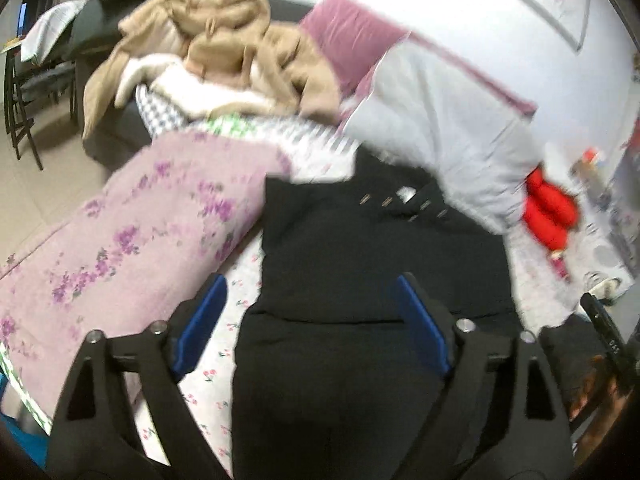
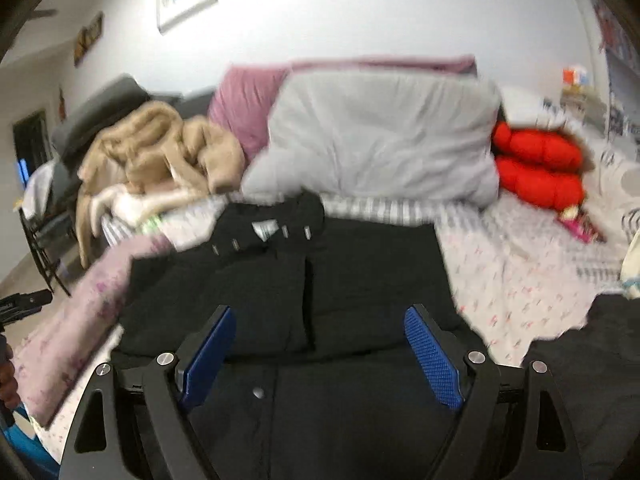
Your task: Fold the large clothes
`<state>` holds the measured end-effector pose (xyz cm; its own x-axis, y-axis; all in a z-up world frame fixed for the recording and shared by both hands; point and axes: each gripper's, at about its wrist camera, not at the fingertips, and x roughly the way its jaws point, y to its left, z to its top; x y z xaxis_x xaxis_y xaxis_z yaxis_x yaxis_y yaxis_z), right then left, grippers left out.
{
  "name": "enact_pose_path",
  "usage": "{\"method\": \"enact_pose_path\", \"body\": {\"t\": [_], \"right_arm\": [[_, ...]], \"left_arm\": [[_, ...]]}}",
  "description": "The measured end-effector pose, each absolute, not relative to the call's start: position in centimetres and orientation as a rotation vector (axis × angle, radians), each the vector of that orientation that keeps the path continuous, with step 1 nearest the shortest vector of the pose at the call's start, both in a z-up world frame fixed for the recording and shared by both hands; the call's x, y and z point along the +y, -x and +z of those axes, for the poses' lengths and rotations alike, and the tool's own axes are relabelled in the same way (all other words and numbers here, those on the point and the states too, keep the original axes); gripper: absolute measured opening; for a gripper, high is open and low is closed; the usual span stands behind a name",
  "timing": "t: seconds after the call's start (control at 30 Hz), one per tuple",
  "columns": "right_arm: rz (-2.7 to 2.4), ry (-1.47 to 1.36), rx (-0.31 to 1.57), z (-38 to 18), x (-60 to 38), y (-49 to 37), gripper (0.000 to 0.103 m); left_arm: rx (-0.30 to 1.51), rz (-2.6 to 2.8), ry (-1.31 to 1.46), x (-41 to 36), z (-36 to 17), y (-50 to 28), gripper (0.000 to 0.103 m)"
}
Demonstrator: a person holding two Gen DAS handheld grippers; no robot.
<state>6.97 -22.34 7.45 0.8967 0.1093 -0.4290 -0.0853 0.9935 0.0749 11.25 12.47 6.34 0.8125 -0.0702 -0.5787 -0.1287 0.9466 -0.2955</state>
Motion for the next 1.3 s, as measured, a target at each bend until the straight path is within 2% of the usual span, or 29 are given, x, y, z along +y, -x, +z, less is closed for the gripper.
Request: {"method": "enact_pose_path", "body": {"t": [0.03,0.1,0.17,0.23,0.33,0.47,0.63,0.83,0.87,0.93,1.0,1.03,1.07,1.17,1.3], "right_arm": [[0.097,-0.047,0.376,8.7,-22.3,-5.1,0.088],[0.080,-0.031,0.286,10.0,-22.4,-2.5,0.101],[0.066,-0.034,0.212,10.8,-23.0,0.0,0.103],[0.103,-0.066,0.271,10.2,-23.9,0.4,0.103],[0.089,-0.073,0.472,7.2,-25.5,-0.7,0.103],[-0.035,-0.051,0.490,6.0,-27.8,1.6,0.103],[-0.018,-0.156,0.552,5.3,-31.5,5.5,0.103],[-0.162,-0.419,0.910,-2.7,-39.3,8.1,0.103],[-0.189,-0.438,0.943,-3.6,-40.2,8.5,0.101],[-0.217,-0.482,0.966,-4.7,-41.9,9.4,0.095],[-0.215,-0.543,0.960,-5.3,-43.4,10.3,0.084],[-0.218,-0.584,0.961,-5.9,-44.3,10.8,0.074],[-0.228,-0.607,0.969,-6.4,-44.9,11.0,0.069],[-0.274,-0.623,1.006,-7.6,-45.9,11.2,0.069],[-0.249,-0.629,1.017,-7.8,-45.4,10.6,0.069]], "left_arm": [[0.586,0.021,0.325,12.2,7.1,-10.2,0.103],[0.485,-0.017,0.277,11.2,8.6,-7.9,0.103],[0.391,-0.044,0.175,10.0,9.1,-5.8,0.103],[0.366,-0.083,0.123,9.3,8.1,-4.8,0.103],[0.486,-0.107,0.142,9.0,5.4,-4.9,0.103],[0.610,-0.062,0.266,10.2,2.0,-3.5,0.103],[0.755,-0.019,0.319,11.1,-0.7,-0.6,0.103],[0.885,-0.015,0.248,9.8,-4.4,3.9,0.102],[0.900,-0.020,0.234,9.3,-5.0,4.7,0.101],[0.916,-0.014,0.210,8.8,-5.9,5.8,0.086],[0.931,-0.001,0.170,8.0,-6.7,6.6,0.074],[0.935,-0.006,0.154,7.6,-6.8,6.7,0.069],[0.940,-0.014,0.138,7.3,-6.9,6.9,0.067],[0.958,-0.023,0.139,6.7,-7.4,7.1,0.056],[1.023,-0.026,0.204,6.9,-8.5,6.9,0.056]]}}
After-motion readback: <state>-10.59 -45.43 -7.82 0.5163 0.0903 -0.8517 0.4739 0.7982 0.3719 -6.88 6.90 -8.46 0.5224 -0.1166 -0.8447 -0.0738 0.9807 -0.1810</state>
